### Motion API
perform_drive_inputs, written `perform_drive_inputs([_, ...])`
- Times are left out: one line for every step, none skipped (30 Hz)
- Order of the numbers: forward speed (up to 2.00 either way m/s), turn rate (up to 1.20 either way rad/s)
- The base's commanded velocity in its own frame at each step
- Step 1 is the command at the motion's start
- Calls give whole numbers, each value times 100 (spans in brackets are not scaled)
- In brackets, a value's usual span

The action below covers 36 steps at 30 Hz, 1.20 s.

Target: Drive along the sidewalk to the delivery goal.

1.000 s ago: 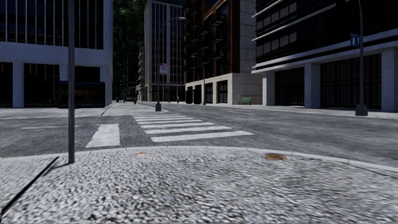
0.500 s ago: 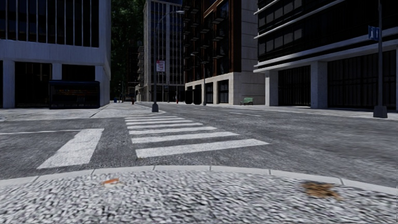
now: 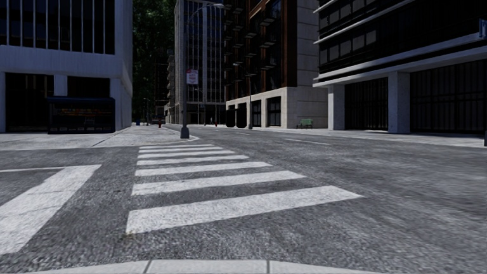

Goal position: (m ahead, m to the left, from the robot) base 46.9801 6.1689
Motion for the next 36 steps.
perform_drive_inputs([200,12])
perform_drive_inputs([200,16])
perform_drive_inputs([200,16])
perform_drive_inputs([199,20])
perform_drive_inputs([193,24])
perform_drive_inputs([187,29])
perform_drive_inputs([181,36])
perform_drive_inputs([178,39])
perform_drive_inputs([176,40])
perform_drive_inputs([173,42])
perform_drive_inputs([173,44])
perform_drive_inputs([172,45])
perform_drive_inputs([168,46])
perform_drive_inputs([165,46])
perform_drive_inputs([165,46])
perform_drive_inputs([164,46])
perform_drive_inputs([164,46])
perform_drive_inputs([164,46])
perform_drive_inputs([164,46])
perform_drive_inputs([164,46])
perform_drive_inputs([164,45])
perform_drive_inputs([164,41])
perform_drive_inputs([164,39])
perform_drive_inputs([164,39])
perform_drive_inputs([164,38])
perform_drive_inputs([164,38])
perform_drive_inputs([164,38])
perform_drive_inputs([164,38])
perform_drive_inputs([164,38])
perform_drive_inputs([164,37])
perform_drive_inputs([164,37])
perform_drive_inputs([164,37])
perform_drive_inputs([164,36])
perform_drive_inputs([164,27])
perform_drive_inputs([164,16])
perform_drive_inputs([164,11])
